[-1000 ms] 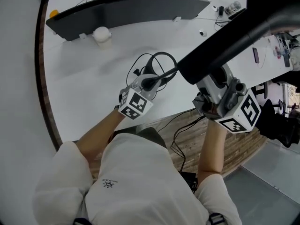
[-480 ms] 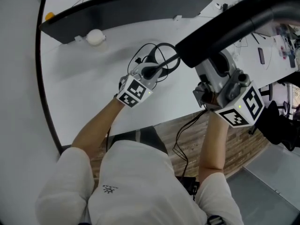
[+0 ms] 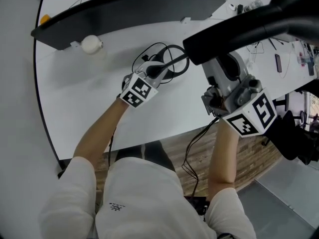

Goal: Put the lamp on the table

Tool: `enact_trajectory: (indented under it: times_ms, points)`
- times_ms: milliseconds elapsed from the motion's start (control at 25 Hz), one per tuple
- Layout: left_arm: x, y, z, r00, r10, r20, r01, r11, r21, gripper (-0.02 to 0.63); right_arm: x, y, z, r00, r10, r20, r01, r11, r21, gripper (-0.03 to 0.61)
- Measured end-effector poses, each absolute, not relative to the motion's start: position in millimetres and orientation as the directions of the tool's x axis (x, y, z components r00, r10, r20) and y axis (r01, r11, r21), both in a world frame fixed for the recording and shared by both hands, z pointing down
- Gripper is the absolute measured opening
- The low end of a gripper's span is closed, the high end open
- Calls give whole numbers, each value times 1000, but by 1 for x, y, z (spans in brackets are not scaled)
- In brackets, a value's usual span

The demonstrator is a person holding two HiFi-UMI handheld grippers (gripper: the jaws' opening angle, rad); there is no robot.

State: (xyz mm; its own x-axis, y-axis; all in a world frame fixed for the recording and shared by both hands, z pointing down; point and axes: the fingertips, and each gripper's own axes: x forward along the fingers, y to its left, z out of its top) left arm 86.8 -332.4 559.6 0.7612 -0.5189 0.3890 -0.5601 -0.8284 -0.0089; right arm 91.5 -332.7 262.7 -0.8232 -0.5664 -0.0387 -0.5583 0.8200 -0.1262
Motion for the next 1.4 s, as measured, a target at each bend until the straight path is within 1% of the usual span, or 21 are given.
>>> enact_trajectory:
  times_ms: [360, 560, 800, 1040, 1400]
  points:
    - [95, -354, 581, 768, -500, 399, -533, -846, -35, -2, 107, -350, 285, -788, -615, -41, -605, 785, -136, 34]
    - [91, -375, 604, 753, -493, 435, -547, -837, -2, -2, 105, -376, 295, -780, -626, -6, -620, 773, -136, 34]
    - [88, -387, 609, 754, -492, 435, -542, -840, -12, -2, 103, -385, 301, -770, -638, -6, -632, 765, -126, 34]
    - [76, -405, 618, 765, -485, 424, -531, -847, -12, -2, 86, -402, 316, -766, -643, 13, -639, 759, -124, 34]
    - [78, -406, 620, 760, -486, 432, -535, -845, -8, -3, 87, -403, 319, -768, -640, 13, -637, 762, -120, 34]
